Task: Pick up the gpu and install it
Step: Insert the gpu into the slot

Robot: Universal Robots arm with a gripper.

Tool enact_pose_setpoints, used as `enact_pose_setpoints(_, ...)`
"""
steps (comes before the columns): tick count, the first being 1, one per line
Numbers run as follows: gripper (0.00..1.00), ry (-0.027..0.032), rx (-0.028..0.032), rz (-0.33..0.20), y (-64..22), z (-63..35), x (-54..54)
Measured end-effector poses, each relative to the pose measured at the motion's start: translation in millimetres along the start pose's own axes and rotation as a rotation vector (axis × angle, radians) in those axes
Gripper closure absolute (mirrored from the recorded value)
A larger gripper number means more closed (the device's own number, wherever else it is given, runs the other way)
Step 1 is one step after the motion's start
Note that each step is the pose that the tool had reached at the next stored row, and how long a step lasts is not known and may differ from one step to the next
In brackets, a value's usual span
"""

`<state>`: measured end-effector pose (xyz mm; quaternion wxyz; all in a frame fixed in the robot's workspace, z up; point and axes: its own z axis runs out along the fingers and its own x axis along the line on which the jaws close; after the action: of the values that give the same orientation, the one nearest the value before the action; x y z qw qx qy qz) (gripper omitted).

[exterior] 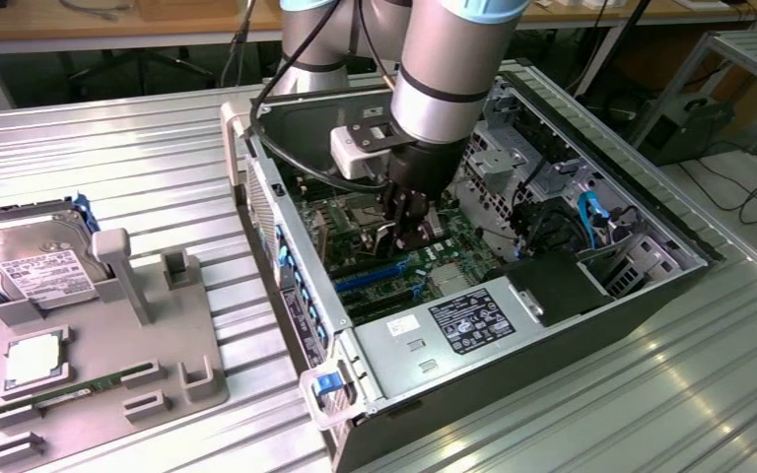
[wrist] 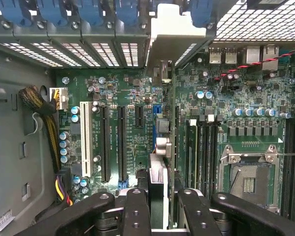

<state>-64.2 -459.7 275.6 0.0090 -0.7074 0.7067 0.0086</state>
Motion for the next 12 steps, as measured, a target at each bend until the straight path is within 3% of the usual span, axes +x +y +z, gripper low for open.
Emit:
enact_pose_setpoints(7, 0.73, 0.0001, 0.0001, 0.000, 0.8, 1.2, 1.4)
enact_pose_setpoints(12, 0.73, 0.0002, 0.0000, 0.000, 1.6, 7.5, 2.4)
